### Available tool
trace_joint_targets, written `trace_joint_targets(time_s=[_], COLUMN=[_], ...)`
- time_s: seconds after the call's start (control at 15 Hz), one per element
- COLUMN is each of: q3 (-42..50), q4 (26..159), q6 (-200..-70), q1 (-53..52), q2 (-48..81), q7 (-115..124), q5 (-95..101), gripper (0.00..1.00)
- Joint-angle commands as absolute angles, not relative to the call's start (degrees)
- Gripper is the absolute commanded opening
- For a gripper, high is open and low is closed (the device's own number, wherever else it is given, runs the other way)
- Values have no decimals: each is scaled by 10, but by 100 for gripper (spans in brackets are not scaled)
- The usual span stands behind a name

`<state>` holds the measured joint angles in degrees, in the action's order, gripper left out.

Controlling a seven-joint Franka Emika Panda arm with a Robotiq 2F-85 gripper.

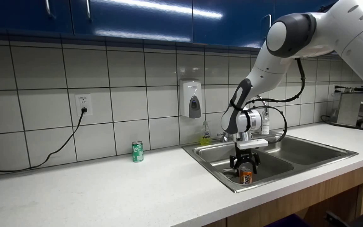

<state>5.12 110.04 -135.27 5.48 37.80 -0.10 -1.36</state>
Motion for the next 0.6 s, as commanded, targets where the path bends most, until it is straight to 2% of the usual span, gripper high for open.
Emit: trace_joint_targets(time_s=[0.0,0.33,0.4,0.47,0.53], q3=[38,43,42,42,43], q4=[1098,1100,1100,1100,1100], q6=[-1367,-1369,-1370,-1370,-1369], q1=[71,68,68,69,69], q2=[380,380,380,380,380], q7=[-11,-7,-7,-8,-8], q5=[-33,-36,-36,-36,-36], gripper=[100,100,84,72,66])
